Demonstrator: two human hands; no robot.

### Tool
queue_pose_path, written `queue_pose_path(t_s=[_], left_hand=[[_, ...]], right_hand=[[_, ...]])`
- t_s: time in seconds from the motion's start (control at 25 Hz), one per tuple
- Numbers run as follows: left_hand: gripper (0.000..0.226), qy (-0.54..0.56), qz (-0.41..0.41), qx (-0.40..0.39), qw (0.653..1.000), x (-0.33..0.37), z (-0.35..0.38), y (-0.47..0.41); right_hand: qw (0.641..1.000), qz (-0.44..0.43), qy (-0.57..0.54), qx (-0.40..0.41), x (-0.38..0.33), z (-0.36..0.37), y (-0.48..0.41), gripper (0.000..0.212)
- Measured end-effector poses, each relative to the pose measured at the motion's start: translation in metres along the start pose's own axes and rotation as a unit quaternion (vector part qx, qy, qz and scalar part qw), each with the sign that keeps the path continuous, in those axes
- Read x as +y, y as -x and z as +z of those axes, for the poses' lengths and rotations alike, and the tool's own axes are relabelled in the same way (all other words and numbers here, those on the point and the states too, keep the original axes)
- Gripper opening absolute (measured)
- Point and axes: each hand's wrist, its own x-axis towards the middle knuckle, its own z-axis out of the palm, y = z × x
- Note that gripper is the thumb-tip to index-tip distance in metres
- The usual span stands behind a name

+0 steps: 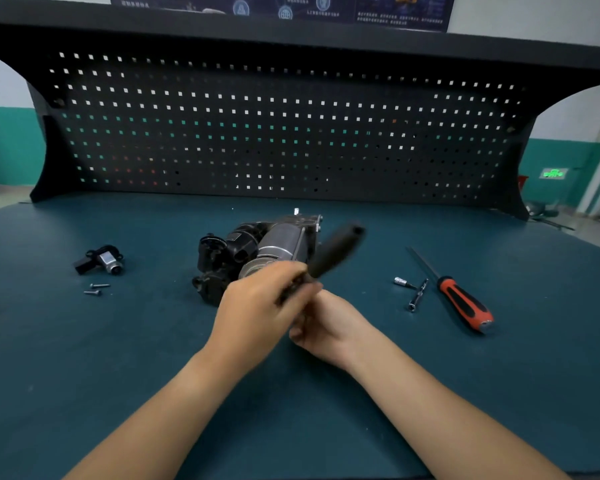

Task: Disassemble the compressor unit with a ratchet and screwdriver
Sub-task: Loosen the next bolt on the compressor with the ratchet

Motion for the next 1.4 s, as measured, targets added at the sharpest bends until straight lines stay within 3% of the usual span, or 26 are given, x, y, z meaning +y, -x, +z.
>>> queue_pose_path(t_s=[0.08,0.16,0.24,0.32,0.4,0.48,0.56,0.6,0.68,0.76,0.84,0.92,1.0,1.04,1.12,1.16,1.28,1.4], left_hand=[[0.014,-0.007,-0.005,0.011,1.0,-0.001,0.001,-0.003],[0.018,0.078,-0.123,0.053,0.988,-0.003,-0.002,-0.005],[0.029,0.2,-0.282,0.089,0.934,-0.005,-0.005,-0.009],[0.034,0.25,-0.366,0.108,0.89,-0.008,-0.006,-0.012],[0.029,0.19,-0.312,0.088,0.927,-0.005,-0.005,-0.008],[0.028,0.045,-0.142,0.034,0.988,0.002,-0.004,-0.003],[0.019,-0.044,-0.017,0.001,0.999,0.002,-0.005,-0.001],[0.02,-0.04,-0.018,0.005,0.999,-0.001,-0.006,-0.003],[0.026,0.044,-0.133,0.045,0.989,-0.006,-0.007,-0.007],[0.026,0.18,-0.289,0.082,0.937,-0.009,-0.01,-0.013],[0.025,0.263,-0.369,0.103,0.886,-0.011,-0.011,-0.015],[0.021,0.237,-0.326,0.095,0.91,-0.008,-0.01,-0.013],[0.014,0.1,-0.156,0.063,0.981,-0.003,-0.006,-0.007],[0.013,0.012,-0.061,0.032,0.998,-0.001,-0.003,-0.004],[0.025,-0.085,0.039,-0.007,0.996,0.001,0.002,-0.002],[0.027,-0.077,0.03,-0.002,0.997,0.001,0.001,-0.003],[0.016,0.064,-0.135,0.067,0.987,-0.002,-0.006,-0.008],[0.027,0.245,-0.34,0.122,0.9,-0.007,-0.009,-0.013]], right_hand=[[1.0,-0.006,0.004,0.004,0.0,0.0,0.0,0.021],[1.0,-0.007,-0.007,-0.001,0.0,0.001,0.001,0.019],[1.0,0.002,-0.025,-0.014,-0.001,0.002,0.001,0.019],[0.999,0.004,-0.028,-0.019,-0.002,0.003,0.001,0.018],[1.0,0.003,-0.019,-0.014,-0.002,0.003,0.0,0.02],[1.0,0.005,-0.011,0.004,-0.002,0.001,-0.001,0.023],[1.0,0.007,-0.012,0.017,0.0,0.0,-0.001,0.024],[1.0,0.005,-0.015,0.016,0.0,0.0,-0.001,0.026],[1.0,0.003,-0.025,0.0,0.0,0.0,-0.001,0.028],[0.999,0.01,-0.038,-0.02,-0.002,0.001,-0.001,0.027],[0.998,0.008,-0.05,-0.025,-0.003,0.002,0.0,0.022],[0.999,-0.003,-0.048,-0.016,-0.002,0.003,0.0,0.02],[0.999,-0.016,-0.031,0.006,0.001,0.002,-0.003,0.023],[0.999,-0.022,-0.024,0.019,0.003,0.003,-0.004,0.023],[0.999,-0.029,-0.02,0.034,0.007,0.004,-0.006,0.022],[0.999,-0.03,-0.022,0.038,0.007,0.004,-0.006,0.02],[0.999,-0.015,-0.044,0.018,0.004,0.004,-0.003,0.018],[0.999,-0.018,-0.049,-0.001,0.002,0.007,0.001,0.018]])
